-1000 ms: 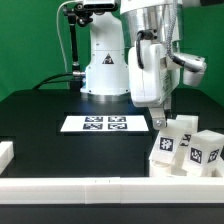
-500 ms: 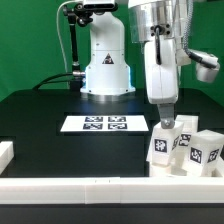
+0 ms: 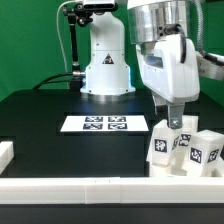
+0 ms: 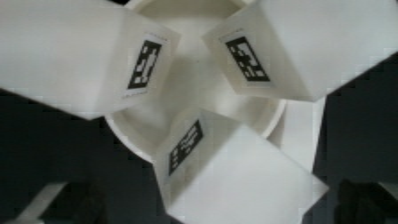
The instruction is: Assemble stool
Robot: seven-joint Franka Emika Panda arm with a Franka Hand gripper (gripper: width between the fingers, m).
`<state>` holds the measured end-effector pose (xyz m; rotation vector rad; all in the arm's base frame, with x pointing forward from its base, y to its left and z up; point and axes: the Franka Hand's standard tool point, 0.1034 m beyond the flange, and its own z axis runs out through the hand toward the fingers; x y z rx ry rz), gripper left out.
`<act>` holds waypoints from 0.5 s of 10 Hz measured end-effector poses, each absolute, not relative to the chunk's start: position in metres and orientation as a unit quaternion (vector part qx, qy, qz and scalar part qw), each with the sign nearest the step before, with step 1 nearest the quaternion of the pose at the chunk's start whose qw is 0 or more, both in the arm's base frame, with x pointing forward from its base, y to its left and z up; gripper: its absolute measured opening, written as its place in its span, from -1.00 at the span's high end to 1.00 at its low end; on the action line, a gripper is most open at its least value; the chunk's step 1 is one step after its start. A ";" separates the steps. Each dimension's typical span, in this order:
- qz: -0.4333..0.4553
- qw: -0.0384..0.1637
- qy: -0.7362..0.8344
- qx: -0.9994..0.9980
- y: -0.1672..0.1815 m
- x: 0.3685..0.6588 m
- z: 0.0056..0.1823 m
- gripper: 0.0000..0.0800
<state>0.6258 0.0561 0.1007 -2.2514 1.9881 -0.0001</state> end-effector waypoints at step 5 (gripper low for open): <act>-0.032 0.049 0.429 -0.902 0.060 0.628 0.102 -0.62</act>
Offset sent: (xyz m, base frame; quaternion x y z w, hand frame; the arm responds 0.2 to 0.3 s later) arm 0.0032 0.0089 0.0060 0.0131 0.0127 -0.2259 0.9740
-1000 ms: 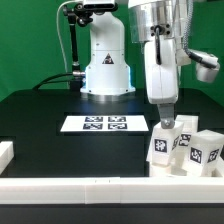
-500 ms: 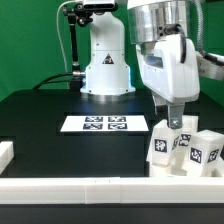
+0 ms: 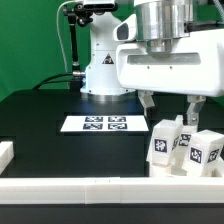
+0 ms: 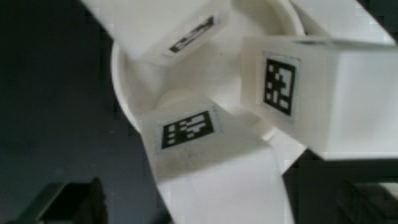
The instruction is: Assemble stool
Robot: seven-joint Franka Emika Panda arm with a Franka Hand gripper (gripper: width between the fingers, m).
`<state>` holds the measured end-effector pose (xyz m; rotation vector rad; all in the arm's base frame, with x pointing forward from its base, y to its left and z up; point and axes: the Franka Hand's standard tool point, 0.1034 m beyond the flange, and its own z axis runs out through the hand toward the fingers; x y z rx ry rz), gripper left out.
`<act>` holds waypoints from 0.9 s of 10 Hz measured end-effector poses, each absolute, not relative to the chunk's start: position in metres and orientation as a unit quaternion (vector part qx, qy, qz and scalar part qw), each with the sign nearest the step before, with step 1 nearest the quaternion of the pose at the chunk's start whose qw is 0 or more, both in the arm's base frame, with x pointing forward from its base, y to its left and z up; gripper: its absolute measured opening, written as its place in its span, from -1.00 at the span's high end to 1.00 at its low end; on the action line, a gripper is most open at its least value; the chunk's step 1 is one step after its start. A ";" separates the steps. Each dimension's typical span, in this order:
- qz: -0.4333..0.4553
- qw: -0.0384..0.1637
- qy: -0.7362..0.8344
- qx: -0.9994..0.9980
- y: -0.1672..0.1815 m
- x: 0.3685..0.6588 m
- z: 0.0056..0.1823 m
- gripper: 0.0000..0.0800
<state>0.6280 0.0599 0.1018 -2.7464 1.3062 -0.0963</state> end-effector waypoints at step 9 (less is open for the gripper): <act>-0.053 0.026 0.057 -0.997 0.058 0.626 0.098 -0.62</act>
Offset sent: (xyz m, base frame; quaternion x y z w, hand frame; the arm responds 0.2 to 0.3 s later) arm -0.0079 0.0180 -0.0053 0.0466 -0.0290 -0.2977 0.9531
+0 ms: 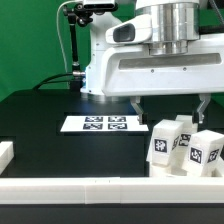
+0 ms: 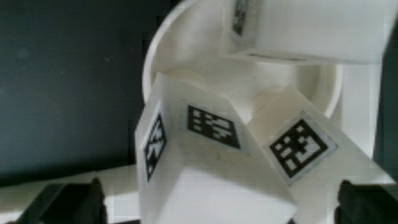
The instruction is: Assemble stool
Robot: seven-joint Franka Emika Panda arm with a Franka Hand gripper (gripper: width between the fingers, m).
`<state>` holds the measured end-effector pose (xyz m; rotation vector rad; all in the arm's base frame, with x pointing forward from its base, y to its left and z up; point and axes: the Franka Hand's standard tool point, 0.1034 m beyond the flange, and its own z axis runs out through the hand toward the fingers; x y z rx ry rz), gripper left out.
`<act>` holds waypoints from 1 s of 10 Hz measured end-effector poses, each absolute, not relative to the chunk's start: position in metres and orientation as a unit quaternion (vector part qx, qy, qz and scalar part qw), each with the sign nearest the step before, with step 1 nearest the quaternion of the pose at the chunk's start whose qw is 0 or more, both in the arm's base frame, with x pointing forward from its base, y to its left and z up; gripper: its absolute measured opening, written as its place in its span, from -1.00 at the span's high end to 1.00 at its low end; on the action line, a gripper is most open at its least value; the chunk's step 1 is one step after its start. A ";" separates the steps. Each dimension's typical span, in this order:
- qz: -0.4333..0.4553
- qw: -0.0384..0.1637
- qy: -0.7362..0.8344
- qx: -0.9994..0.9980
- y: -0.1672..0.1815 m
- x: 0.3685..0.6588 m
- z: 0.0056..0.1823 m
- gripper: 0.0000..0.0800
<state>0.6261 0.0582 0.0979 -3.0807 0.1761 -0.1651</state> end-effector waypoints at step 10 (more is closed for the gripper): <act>-0.064 -0.019 -0.338 -0.939 0.042 0.630 0.095 -0.62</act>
Offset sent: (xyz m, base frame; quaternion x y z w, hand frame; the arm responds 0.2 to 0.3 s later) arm 0.0099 0.0122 0.0011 0.0368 0.0318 -0.2105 0.9764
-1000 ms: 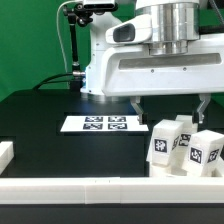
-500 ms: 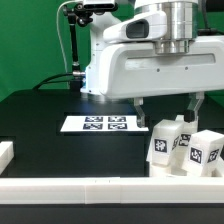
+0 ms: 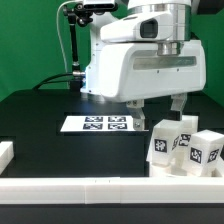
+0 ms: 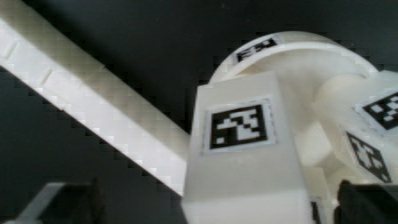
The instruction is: Assemble stool
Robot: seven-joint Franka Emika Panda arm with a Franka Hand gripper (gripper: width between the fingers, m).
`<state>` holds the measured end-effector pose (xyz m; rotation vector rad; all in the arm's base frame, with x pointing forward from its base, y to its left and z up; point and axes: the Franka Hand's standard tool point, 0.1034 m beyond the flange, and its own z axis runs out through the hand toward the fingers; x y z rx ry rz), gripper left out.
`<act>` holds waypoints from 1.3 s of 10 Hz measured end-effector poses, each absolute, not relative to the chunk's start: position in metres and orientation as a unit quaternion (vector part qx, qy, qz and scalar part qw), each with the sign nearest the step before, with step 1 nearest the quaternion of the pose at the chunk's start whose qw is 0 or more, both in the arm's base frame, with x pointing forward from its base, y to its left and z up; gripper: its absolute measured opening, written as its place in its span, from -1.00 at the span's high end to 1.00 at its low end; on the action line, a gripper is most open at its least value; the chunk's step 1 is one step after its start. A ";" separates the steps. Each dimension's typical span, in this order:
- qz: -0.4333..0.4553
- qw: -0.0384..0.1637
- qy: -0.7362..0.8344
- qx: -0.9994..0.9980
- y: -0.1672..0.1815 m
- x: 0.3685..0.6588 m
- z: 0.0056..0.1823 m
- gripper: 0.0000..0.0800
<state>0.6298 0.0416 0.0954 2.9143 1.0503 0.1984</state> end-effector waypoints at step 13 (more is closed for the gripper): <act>0.070 0.010 0.172 0.983 0.039 0.629 0.088 0.15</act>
Offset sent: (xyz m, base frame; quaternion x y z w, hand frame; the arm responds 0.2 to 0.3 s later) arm 0.0043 0.0077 0.0000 -0.0165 0.0017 -0.0117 0.9998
